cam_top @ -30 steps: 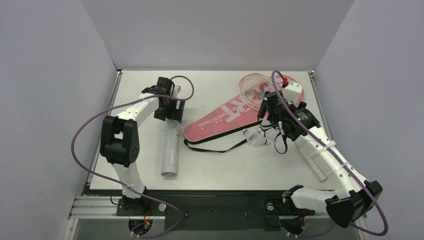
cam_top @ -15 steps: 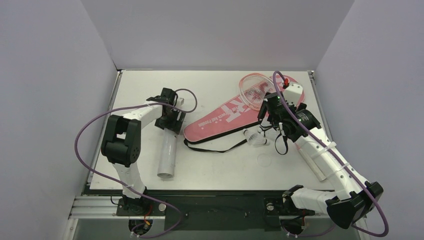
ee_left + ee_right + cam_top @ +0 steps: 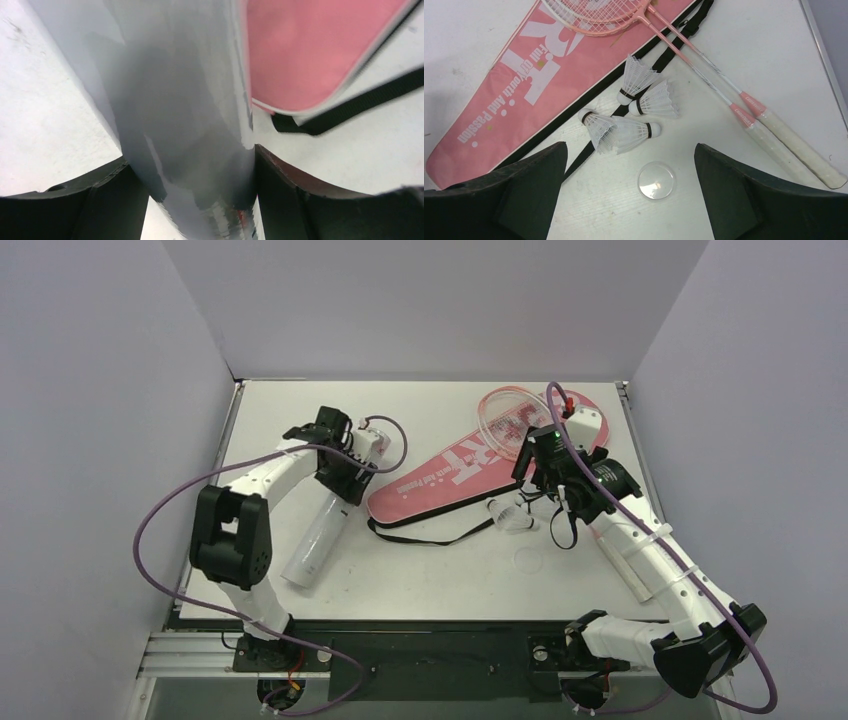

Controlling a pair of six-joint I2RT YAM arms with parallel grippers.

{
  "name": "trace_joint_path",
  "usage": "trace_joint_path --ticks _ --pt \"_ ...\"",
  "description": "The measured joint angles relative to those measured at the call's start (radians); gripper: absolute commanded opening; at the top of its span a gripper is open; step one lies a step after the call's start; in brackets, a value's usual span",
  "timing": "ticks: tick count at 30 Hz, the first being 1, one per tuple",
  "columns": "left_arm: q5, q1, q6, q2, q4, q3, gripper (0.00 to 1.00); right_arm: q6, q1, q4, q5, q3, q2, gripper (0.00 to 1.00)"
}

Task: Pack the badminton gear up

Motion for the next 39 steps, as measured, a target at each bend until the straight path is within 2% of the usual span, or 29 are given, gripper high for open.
trace_joint_path --ticks 7,12,15,18,22,30,39 --pt "0.157 0.0 0.24 -0.252 -0.082 -0.004 0.43 -0.002 -0.001 0.018 -0.086 -0.034 0.0 0.92" --pt "0.238 -0.011 0.444 -0.402 -0.154 -0.068 0.43 0.0 -0.028 0.034 -0.162 -0.077 0.002 0.89" --pt "0.271 -0.024 0.549 -0.448 -0.209 -0.111 0.42 0.009 -0.057 0.038 -0.198 -0.103 0.021 0.86" --pt "0.313 -0.036 0.622 -0.494 -0.24 -0.15 0.37 0.023 -0.068 0.052 -0.214 -0.13 0.057 0.82" --pt "0.343 -0.075 0.651 -0.558 -0.246 -0.181 0.31 0.04 -0.061 0.066 -0.231 -0.176 0.113 0.8" --pt "0.301 -0.219 0.643 -0.671 -0.211 -0.296 0.28 0.096 -0.007 0.14 -0.259 -0.204 0.176 0.74" --pt "0.24 -0.268 0.593 -0.705 -0.138 -0.344 0.26 0.192 -0.005 0.305 -0.359 -0.257 0.27 0.63"
